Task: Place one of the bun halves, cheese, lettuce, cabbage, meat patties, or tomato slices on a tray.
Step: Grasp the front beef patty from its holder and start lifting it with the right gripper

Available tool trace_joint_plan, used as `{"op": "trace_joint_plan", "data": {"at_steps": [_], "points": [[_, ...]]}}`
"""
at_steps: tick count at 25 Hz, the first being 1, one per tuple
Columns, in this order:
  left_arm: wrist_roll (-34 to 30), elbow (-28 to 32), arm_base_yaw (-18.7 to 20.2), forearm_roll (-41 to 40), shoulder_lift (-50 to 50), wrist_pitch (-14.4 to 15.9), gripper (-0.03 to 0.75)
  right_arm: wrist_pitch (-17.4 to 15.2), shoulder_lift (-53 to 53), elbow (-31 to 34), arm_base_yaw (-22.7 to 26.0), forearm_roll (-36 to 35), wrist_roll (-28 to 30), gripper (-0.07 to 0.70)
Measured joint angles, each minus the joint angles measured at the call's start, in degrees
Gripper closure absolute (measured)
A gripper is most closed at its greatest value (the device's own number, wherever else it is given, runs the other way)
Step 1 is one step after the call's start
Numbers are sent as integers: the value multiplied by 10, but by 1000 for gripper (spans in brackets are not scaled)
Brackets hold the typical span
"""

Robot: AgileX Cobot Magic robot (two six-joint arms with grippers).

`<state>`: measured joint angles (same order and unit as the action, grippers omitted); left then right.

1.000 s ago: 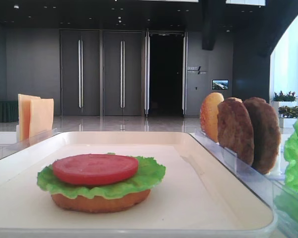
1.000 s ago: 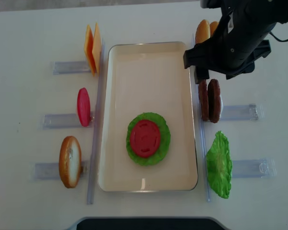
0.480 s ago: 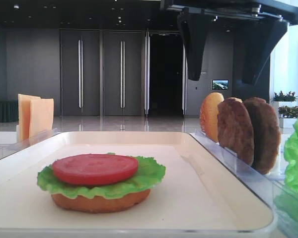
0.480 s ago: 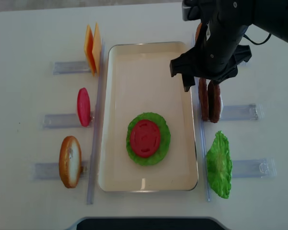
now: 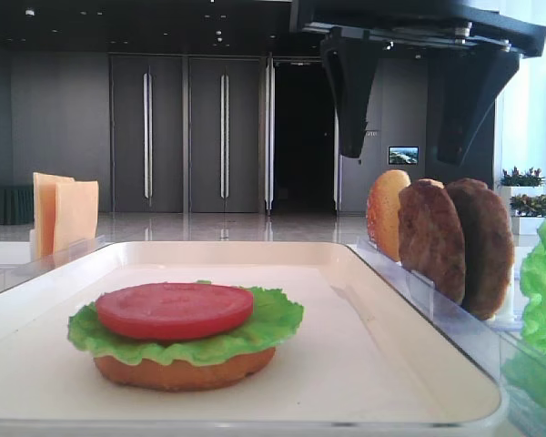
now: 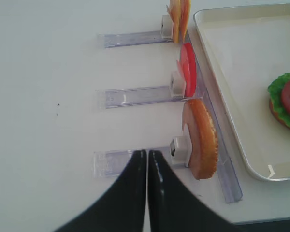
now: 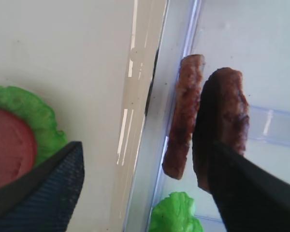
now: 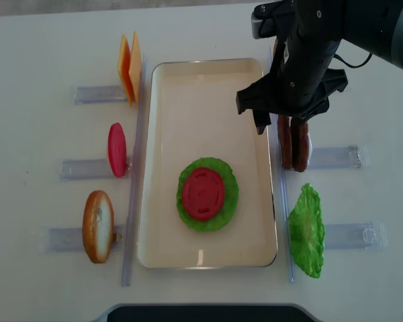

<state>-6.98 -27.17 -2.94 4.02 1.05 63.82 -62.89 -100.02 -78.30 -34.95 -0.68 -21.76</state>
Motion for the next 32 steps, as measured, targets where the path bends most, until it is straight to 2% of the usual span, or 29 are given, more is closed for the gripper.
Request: {"op": "trace_joint_plan", "data": {"at_steps": [24,32], "points": [[0,0,0,0,0,0,716,-1,-49,0,0,1,27,100],[0,0,0,0,0,0,716,15,-53,0,3,11,27,206]]}}
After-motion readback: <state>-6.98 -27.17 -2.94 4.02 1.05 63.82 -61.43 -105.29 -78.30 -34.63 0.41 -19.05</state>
